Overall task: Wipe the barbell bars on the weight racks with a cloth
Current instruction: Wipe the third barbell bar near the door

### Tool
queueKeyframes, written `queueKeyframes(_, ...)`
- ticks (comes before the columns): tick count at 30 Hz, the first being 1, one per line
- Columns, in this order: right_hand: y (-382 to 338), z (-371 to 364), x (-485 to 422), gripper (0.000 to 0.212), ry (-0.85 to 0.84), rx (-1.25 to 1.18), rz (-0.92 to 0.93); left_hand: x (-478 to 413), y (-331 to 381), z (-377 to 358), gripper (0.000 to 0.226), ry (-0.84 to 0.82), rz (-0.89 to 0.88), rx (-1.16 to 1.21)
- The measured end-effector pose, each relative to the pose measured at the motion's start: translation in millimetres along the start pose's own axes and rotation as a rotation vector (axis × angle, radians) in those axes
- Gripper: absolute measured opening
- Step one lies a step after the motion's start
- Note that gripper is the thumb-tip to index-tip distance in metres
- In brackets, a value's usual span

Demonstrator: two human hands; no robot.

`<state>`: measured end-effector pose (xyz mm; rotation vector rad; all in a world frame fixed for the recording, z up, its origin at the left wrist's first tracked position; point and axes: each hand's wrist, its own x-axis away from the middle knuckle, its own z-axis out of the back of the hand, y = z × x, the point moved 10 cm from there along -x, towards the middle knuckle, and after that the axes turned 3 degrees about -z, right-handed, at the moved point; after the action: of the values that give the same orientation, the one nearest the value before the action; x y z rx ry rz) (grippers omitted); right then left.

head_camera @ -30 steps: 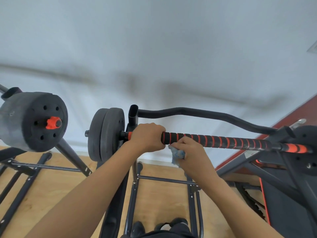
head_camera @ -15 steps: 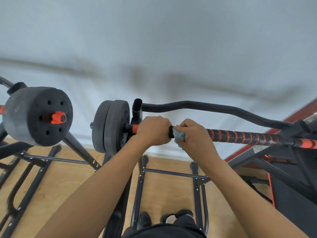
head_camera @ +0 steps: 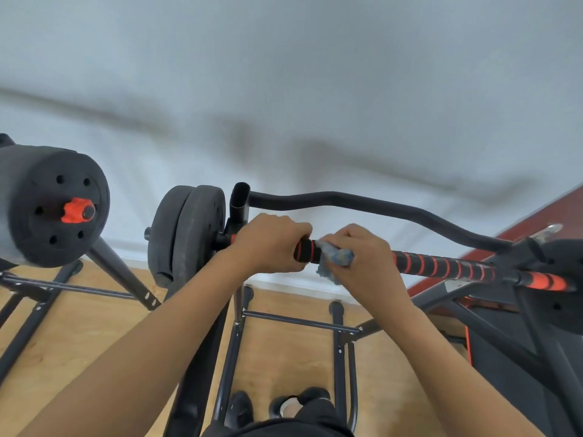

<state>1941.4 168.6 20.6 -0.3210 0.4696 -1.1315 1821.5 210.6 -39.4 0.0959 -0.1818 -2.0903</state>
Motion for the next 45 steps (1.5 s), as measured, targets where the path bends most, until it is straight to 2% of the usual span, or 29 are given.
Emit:
queueKeyframes(2, 4.1, 6.1, -18.0, 0.006, 0.088, 0.035, -0.009, 10.2, 8.1, 1.2, 0.021, 0.122, -0.011, -0.163)
queueKeyframes(4, 6.6, -11.9, -24.1, 0.007, -0.001, 0.076, -0.046, 13.5, 9.2, 0.3, 0.018, 0.166, 0.054, -0.182)
queueKeyframes(6, 3.6, -26.4, -14.1, 0.009, -0.057, 0.024, -0.079, 9.2, 6.5, 0.0, 0.013, 0.138, 0.093, -0.16)
queueKeyframes(12, -4.3, -28.4, 17.5, 0.034, -0.004, 0.019, -0.048, -1.1, -3.0, -5.6, 0.018, 0.008, 0.117, -0.052)
queueKeyframes(17, 7.9, -31.9, 38.6, 0.025, -0.104, 0.053, -0.082, -1.5, -4.2, -5.3, 0.023, -0.013, 0.101, -0.027)
queueKeyframes(20, 7.8, 8.4, 23.3, 0.012, -0.003, -0.043, -0.078, 1.0, -3.5, -4.1, 0.03, 0.018, 0.082, -0.022)
queueKeyframes(21, 10.0, 25.6, 13.0, 0.015, 0.067, -0.052, -0.072, 2.4, -2.2, -2.9, 0.031, 0.043, 0.072, -0.028)
queueKeyframes(23, 17.5, 52.5, -9.9, 0.018, 0.192, 0.051, -0.048, 6.5, 2.6, 2.3, 0.033, 0.135, 0.043, -0.064)
queueKeyframes(25, 21.6, 59.4, -31.2, 0.015, 0.247, 0.306, 0.002, 11.3, 7.3, 5.8, 0.034, 0.204, 0.017, -0.094)
queueKeyframes(27, 28.4, 30.2, -46.5, 0.019, 0.068, 0.428, 0.041, 14.4, 9.3, 6.3, 0.036, 0.224, 0.022, -0.084)
queueKeyframes(29, 32.5, -8.7, -45.5, 0.02, -0.183, 0.363, 0.007, 16.4, 9.7, 5.6, 0.037, 0.235, 0.057, -0.071)
queueKeyframes(30, 33.9, -18.8, -41.2, 0.021, -0.251, 0.289, -0.043, 17.4, 10.3, 4.5, 0.036, 0.244, 0.075, -0.07)
queueKeyframes(34, 37.6, -7.7, -26.4, 0.019, -0.18, -0.064, -0.186, 25.3, 18.4, 3.2, 0.031, 0.319, 0.085, -0.076)
queueKeyframes(37, 33.5, -3.6, -22.0, 0.018, -0.175, -0.108, -0.17, 30.5, 23.7, 0.8, 0.03, 0.335, 0.06, -0.081)
queueKeyframes(41, 20.4, 16.4, -23.2, 0.013, -0.072, -0.184, -0.131, 37.6, 28.7, -2.2, 0.029, 0.315, 0.073, -0.088)
queueKeyframes(43, 19.8, 15.0, -24.2, 0.008, -0.138, -0.279, -0.158, 38.4, 30.9, -2.1, 0.028, 0.279, 0.094, -0.095)
queueKeyframes(45, 18.5, 0.8, -21.9, 0.006, -0.266, -0.271, -0.175, 34.4, 27.9, -3.9, 0.027, 0.197, 0.122, -0.104)
